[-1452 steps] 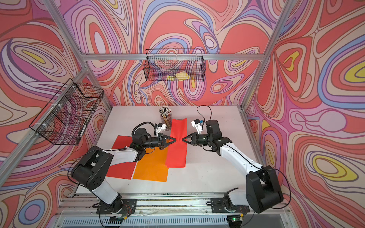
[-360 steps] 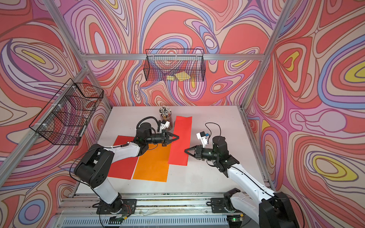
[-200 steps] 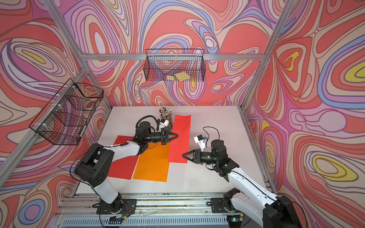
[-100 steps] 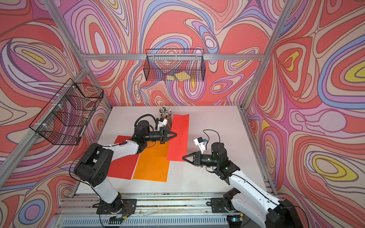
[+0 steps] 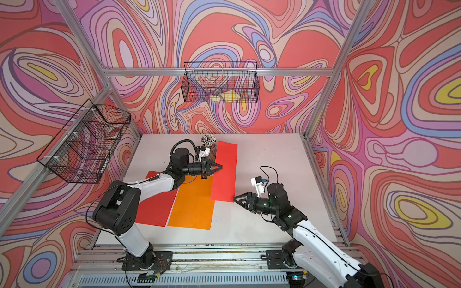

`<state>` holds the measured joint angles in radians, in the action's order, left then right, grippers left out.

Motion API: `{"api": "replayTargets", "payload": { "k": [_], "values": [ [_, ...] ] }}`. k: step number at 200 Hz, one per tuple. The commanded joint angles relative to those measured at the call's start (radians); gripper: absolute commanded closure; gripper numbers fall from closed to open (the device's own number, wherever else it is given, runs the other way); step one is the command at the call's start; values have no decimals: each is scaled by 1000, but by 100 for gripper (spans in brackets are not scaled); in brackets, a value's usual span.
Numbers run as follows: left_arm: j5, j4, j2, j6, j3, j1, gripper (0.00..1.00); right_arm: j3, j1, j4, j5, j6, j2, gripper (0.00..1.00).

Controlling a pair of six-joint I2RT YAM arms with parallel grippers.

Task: Fold the rectangular paper in half along the long edge
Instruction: Fold the paper, then place the paper at the center of the board.

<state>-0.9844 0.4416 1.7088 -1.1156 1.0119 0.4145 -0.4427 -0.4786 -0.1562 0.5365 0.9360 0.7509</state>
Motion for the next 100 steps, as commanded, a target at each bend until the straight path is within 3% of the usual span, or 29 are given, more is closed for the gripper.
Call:
{"api": "replayTargets", "payload": {
  "k": [1, 13, 27, 67, 100],
  "values": [
    [100, -384, -55, 241, 116, 28, 94, -130, -3, -344, -363, -63, -160, 17],
    [128, -489, -29, 299, 184, 72, 93, -187, -3, -451, -498, -81, -232, 11],
    [155, -536, 26, 307, 247, 129, 94, -241, -3, -513, -567, -106, -269, 8],
    [180, -500, 225, 248, 395, 273, 94, -319, -3, -559, -576, -143, -214, 8],
    [238, -486, 341, 203, 485, 314, 94, -309, -3, -526, -556, -152, -211, 8]
  ]
}}
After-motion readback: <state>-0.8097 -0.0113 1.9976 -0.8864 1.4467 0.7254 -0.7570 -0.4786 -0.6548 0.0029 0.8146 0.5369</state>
